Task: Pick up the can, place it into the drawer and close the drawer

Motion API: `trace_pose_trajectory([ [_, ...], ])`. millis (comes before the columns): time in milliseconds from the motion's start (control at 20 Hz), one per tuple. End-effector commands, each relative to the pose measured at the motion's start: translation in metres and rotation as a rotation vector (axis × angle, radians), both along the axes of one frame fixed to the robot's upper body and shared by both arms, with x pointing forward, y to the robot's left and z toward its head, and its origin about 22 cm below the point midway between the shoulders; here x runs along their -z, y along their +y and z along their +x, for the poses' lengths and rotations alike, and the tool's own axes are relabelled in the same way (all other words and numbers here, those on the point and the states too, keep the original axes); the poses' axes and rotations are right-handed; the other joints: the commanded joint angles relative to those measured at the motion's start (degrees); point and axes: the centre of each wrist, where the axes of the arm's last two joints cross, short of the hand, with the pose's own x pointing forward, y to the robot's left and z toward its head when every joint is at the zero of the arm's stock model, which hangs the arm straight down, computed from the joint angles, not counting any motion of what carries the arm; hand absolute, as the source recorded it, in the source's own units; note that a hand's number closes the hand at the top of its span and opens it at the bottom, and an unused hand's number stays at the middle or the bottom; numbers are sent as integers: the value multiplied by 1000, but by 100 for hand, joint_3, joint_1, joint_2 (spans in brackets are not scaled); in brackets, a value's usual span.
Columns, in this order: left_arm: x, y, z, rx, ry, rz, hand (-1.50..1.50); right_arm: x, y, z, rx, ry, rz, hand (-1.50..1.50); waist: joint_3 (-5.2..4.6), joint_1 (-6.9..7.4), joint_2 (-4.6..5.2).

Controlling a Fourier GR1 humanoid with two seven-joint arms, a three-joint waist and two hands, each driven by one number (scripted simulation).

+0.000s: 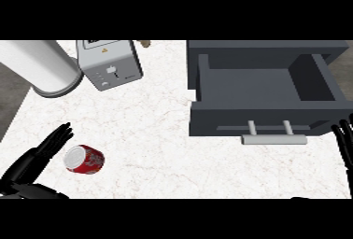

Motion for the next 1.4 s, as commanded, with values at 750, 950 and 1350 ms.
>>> trace_pose_trajectory([
  [750,36,7,20,25,42,-76,-150,-18,3,-5,10,-11,2,-150,-3,-31,5],
  [950,38,-14,34,53,24,-78,-150,-28,1,-8,-4,10,-15,-150,-5,-44,7],
  [1350,51,-34,39,43,39,-84,-150,-17,4,-2,-14,-4,10,-150,-2,-24,7],
])
